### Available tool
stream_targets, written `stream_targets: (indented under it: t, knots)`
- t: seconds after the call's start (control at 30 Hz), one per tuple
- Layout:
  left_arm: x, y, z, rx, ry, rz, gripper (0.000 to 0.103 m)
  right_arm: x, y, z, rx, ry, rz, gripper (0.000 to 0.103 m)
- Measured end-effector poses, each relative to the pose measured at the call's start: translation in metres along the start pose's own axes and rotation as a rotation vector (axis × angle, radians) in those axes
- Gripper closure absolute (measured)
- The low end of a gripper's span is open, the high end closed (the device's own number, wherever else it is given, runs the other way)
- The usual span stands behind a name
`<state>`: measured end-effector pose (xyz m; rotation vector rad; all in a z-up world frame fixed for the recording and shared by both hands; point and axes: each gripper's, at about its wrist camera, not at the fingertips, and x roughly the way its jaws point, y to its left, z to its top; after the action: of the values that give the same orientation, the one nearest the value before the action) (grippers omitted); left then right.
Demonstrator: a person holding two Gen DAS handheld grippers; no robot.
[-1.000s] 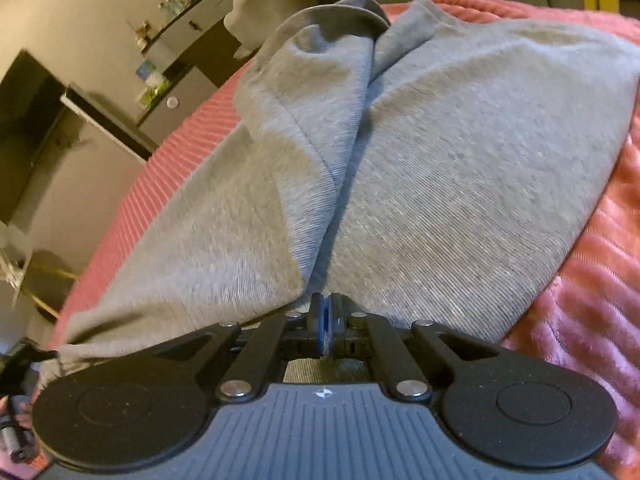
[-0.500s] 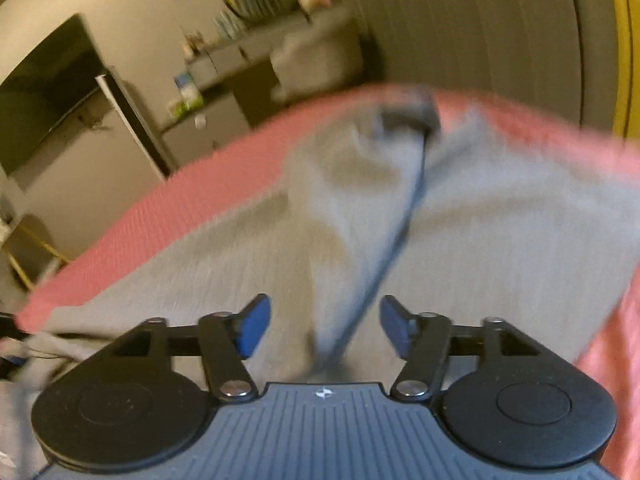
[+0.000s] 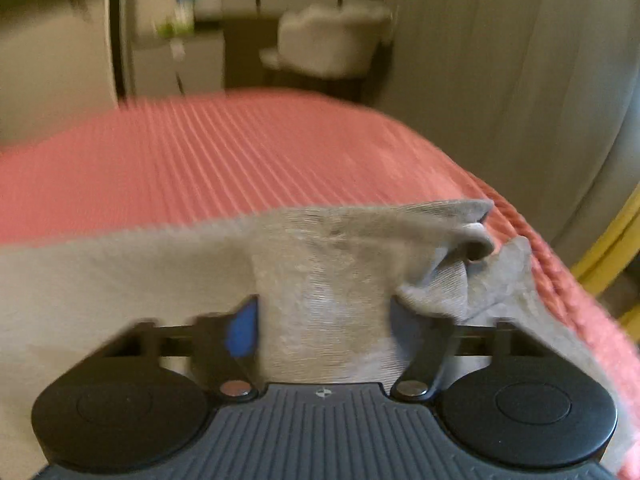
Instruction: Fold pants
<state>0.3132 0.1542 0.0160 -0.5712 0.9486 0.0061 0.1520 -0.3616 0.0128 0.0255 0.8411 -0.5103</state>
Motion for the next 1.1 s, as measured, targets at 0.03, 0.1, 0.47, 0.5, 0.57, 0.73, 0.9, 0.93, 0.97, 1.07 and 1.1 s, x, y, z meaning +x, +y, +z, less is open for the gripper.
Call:
stream_targets:
  t: [0.03, 0.1, 0.47, 0.5, 0.57, 0.73, 0.9, 0.93, 0.97, 1.07, 1.1]
  knots:
    - [-0.003, 0.000, -0.001, 0.004, -0.002, -0.001, 0.088, 0.005, -0.001, 0.001, -0.002, 0.007, 0.008, 0.090]
    - [-0.015, 0.005, -0.003, 0.012, -0.009, -0.013, 0.088, 0.000, -0.013, 0.006, 0.072, 0.006, 0.048, 0.097]
    - [-0.136, 0.028, -0.084, 0.076, -0.154, -0.115, 0.097, -0.118, -0.194, -0.036, 0.723, -0.262, 0.339, 0.098]
    - [-0.143, 0.034, -0.103, 0.081, -0.169, -0.088, 0.097, -0.120, -0.202, -0.050, 0.713, -0.249, 0.288, 0.098]
    - [-0.145, 0.043, -0.130, 0.118, -0.163, -0.031, 0.097, -0.108, -0.209, -0.074, 0.675, -0.196, 0.215, 0.098]
    - [-0.124, 0.072, -0.147, 0.074, -0.126, 0.067, 0.088, -0.049, -0.203, -0.132, 0.769, 0.013, 0.209, 0.094]
    - [-0.134, 0.064, -0.111, 0.027, -0.331, 0.080, 0.008, -0.049, -0.195, -0.145, 0.829, -0.046, 0.243, 0.073]
    - [-0.131, 0.055, -0.103, 0.072, -0.356, 0.095, 0.004, -0.049, -0.194, -0.146, 0.821, -0.050, 0.247, 0.069]
    - [-0.126, 0.044, -0.094, 0.116, -0.361, 0.123, 0.004, -0.052, -0.196, -0.150, 0.812, -0.053, 0.247, 0.066]
    - [-0.088, 0.018, -0.063, 0.182, -0.285, 0.250, 0.004, -0.048, -0.189, -0.152, 0.789, -0.073, 0.240, 0.062]
    - [-0.073, 0.016, -0.053, 0.173, -0.253, 0.286, 0.004, -0.049, -0.189, -0.150, 0.785, -0.080, 0.239, 0.061]
